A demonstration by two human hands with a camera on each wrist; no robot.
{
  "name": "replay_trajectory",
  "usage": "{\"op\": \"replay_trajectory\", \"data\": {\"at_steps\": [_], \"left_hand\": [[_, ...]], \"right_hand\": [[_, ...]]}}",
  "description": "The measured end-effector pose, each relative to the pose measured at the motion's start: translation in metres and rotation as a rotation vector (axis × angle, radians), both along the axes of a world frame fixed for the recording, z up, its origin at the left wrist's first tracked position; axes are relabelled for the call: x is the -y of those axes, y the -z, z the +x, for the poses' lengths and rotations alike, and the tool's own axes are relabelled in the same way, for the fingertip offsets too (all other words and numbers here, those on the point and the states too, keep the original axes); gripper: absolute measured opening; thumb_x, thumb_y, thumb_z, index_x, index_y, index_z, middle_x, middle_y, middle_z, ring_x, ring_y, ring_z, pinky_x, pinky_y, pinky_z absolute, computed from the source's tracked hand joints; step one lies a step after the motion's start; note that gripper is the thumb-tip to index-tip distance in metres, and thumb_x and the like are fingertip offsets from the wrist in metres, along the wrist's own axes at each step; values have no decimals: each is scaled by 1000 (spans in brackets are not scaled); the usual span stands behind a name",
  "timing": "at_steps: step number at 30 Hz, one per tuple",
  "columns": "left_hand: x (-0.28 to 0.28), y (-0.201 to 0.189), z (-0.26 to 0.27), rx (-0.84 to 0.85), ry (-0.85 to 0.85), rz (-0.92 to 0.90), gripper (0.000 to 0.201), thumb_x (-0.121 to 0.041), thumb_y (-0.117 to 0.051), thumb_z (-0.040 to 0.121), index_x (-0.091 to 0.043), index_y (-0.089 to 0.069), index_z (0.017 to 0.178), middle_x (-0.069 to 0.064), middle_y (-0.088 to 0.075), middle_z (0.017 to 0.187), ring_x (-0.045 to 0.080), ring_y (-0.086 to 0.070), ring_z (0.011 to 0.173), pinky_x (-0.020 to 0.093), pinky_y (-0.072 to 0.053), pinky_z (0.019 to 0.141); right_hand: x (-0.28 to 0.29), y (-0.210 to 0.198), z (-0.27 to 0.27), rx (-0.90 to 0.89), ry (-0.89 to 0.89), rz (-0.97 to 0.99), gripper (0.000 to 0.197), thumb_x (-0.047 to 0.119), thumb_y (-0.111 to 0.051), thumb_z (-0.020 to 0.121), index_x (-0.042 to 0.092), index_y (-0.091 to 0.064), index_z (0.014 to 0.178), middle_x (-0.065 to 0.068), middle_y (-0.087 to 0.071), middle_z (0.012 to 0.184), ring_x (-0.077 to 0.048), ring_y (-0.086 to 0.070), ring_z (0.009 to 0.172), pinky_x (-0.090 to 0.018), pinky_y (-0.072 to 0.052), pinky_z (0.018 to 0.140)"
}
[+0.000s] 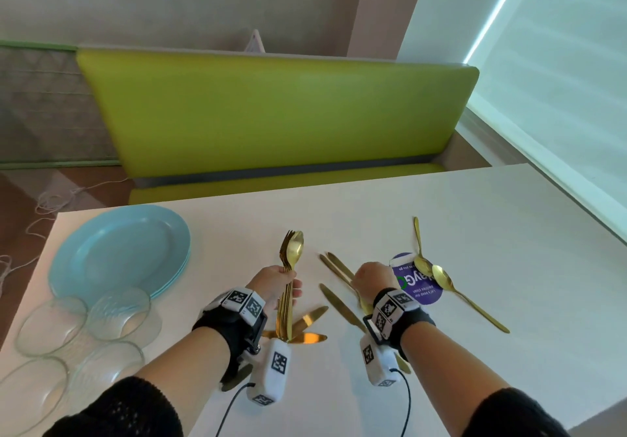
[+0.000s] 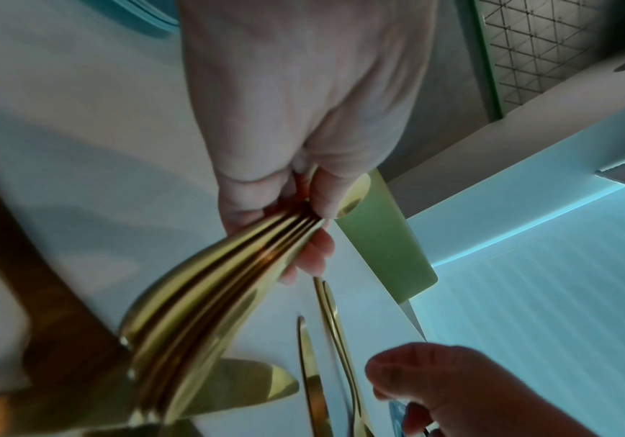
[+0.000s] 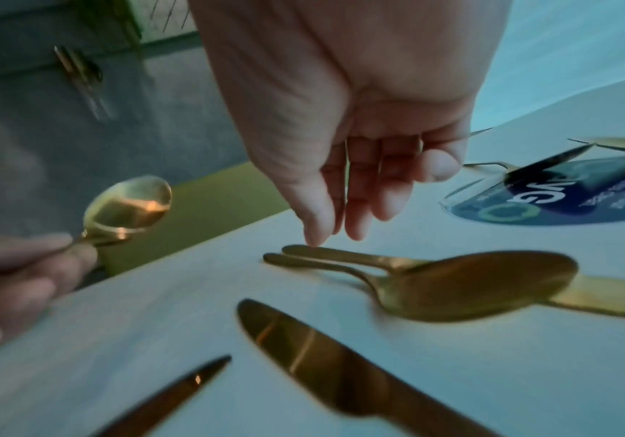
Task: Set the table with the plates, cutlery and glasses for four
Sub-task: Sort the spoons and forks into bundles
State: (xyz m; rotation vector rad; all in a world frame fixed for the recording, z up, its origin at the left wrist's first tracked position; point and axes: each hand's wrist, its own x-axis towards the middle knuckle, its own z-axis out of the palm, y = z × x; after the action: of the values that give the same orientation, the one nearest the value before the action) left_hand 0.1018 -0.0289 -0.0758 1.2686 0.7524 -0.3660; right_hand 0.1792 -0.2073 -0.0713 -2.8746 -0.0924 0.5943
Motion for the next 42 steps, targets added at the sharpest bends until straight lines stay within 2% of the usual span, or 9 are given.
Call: {"op": "replay_trajectory", "data": {"at_steps": [12,16,19,22,24,27,33,38,42], "left_hand": [[-8,3,8,20,107,207,8,-11,-50,95,-9,-54,88,6,-60,80,15,-59,70,29,-53,69],[-8,-1,14,31,241,403,8,-10,-55,89,-10,-53,97,3,-61,82,12,-61,72,23,-51,67],[-5,-5,16,39,358,475,16,-9,-60,79,-16,-55,93,5,-62,87,22,-62,85,29,-51,82],[2,-9,16,59,500,458,23,-7,-61,77,-16,-54,97,5,-58,89,19,-55,83,25,-43,72],[10,-11,14,79,578,431,18,-9,-63,74,-14,-54,89,4,-55,80,17,-51,72,25,-39,63],[22,-11,12,109,633,404,18,-14,-67,62,-14,-56,77,0,-56,66,13,-48,60,25,-40,61],[43,-10,13,181,646,433,27,-2,-69,74,-20,-50,73,-6,-51,64,4,-44,56,11,-34,47],[56,-5,14,203,593,329,26,6,-71,71,-13,-55,80,0,-59,74,13,-55,73,18,-42,64],[65,-2,18,218,539,317,28,9,-70,71,-15,-56,75,-2,-60,69,10,-55,68,16,-42,61]], "right_hand": [[-12,21,-7,20,-107,-180,26,18,-50,89,15,-65,110,-5,-67,111,-23,-63,103,-30,-49,88],[-14,2,-10,143,-345,-236,28,14,-44,92,12,-64,112,-7,-62,115,-26,-54,111,-35,-41,94],[-17,-17,-17,245,-603,-249,27,13,-43,94,12,-65,111,-9,-57,116,-28,-48,113,-36,-37,94],[-21,-33,-24,319,-828,-251,25,17,-45,95,11,-67,105,-11,-57,109,-29,-49,106,-37,-37,87],[-28,-47,-30,381,-965,-304,9,25,-69,80,20,-75,85,-5,-62,89,-23,-57,88,-33,-44,74],[-26,-44,-30,404,-1018,-326,23,36,-90,41,30,-69,47,8,-57,55,-12,-58,56,-20,-44,53],[-13,-43,-33,436,-1116,-271,23,35,-88,45,28,-66,45,11,-56,54,-11,-59,58,-22,-45,52],[1,-38,-28,380,-1098,-202,26,33,-90,40,28,-65,44,10,-55,53,-13,-59,57,-20,-46,51],[12,-34,-23,461,-1065,-136,22,31,-87,45,28,-65,47,10,-55,54,-12,-57,55,-20,-48,54]]}}
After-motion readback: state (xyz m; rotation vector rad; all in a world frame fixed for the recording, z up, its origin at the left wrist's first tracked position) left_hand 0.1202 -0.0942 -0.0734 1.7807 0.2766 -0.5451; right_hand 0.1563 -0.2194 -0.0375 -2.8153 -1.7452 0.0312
